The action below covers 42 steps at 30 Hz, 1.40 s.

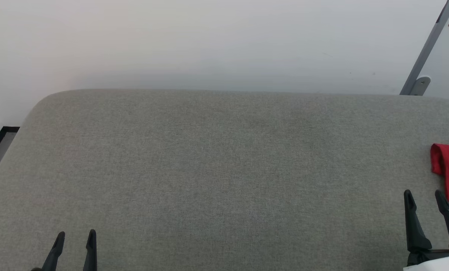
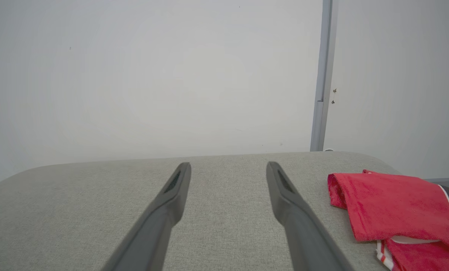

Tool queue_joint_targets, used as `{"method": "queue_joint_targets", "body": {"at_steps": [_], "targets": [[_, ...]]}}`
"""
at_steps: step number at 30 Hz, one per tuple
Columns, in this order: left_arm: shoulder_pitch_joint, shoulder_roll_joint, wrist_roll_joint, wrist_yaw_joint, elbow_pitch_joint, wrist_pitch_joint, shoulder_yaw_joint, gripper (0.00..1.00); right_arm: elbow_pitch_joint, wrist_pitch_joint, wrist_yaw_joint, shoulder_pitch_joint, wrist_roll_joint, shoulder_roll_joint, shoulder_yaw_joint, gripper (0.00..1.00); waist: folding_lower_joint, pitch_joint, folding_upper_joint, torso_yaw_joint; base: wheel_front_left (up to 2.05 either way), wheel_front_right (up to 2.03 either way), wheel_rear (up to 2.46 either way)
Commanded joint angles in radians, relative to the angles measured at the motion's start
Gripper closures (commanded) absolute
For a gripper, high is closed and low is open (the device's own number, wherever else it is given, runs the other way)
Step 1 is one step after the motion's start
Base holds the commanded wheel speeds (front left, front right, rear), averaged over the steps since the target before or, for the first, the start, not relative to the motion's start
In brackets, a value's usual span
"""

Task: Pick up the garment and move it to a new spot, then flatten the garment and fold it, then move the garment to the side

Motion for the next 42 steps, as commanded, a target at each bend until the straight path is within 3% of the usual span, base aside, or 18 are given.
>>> {"method": "queue_joint_targets", "body": {"at_steps": [1, 42], "targets": [[0.011, -0.002, -0.004, -0.004, -0.001, -0.005, -0.001, 0.00, -0.007, -0.004, 0.000, 0.013, -0.007, 0.005, -0.002, 0.00, 0.0000, 0.000, -0.0001, 0.000, 0.00, 0.00, 0.00], [-0.013, -0.013, -0.030, -0.004, -0.013, -0.005, -0.018, 0.00, 0.004, -0.005, 0.000, 0.032, -0.006, 0.019, 0.014, 0.00, 0.0000, -0.002, -0.0001, 0.012, 0.00, 0.00, 0.00]]}}
